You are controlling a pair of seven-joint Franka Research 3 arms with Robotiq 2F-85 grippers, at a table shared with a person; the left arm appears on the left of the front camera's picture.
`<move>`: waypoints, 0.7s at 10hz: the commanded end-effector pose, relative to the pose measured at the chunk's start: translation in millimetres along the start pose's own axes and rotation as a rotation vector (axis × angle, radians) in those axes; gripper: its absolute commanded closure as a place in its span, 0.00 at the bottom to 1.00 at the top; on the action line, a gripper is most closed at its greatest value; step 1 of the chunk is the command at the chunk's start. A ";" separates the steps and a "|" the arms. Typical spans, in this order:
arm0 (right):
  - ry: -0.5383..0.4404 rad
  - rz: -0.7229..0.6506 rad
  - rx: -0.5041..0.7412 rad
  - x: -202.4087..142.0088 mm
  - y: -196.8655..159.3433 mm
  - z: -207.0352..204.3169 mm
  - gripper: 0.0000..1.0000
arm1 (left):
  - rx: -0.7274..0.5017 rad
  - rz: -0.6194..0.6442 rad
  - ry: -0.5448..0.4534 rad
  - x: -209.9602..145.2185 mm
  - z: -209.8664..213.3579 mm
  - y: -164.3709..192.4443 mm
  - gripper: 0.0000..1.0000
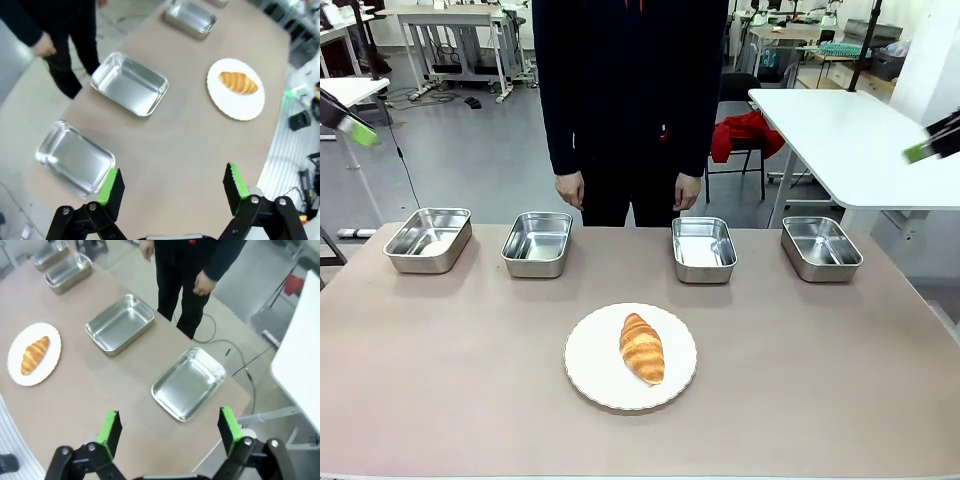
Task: Place the bread in the container.
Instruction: Place the Butter Roll into the Airtight Container indicated by the human.
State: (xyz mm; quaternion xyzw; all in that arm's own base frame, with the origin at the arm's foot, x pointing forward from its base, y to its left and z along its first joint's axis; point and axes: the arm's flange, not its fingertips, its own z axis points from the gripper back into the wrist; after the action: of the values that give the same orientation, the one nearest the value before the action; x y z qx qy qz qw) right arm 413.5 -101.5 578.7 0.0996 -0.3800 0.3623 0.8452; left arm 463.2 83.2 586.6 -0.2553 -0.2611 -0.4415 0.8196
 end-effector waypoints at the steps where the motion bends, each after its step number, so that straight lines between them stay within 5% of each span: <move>1: -0.071 0.034 0.061 -16.5 -33.6 21.0 0.00 | -0.073 -0.075 -0.054 -14.5 32.8 31.3 0.00; 7: -0.167 0.013 0.060 -61.6 -75.4 48.6 0.00 | 0.029 -0.160 -0.164 -48.0 72.8 45.2 0.00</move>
State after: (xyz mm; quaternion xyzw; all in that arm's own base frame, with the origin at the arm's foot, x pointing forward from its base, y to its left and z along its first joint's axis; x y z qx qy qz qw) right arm 403.8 -205.3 573.8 0.1489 -0.4324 0.3593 0.8135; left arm 463.6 186.4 599.2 -0.2672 -0.3317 -0.4736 0.7709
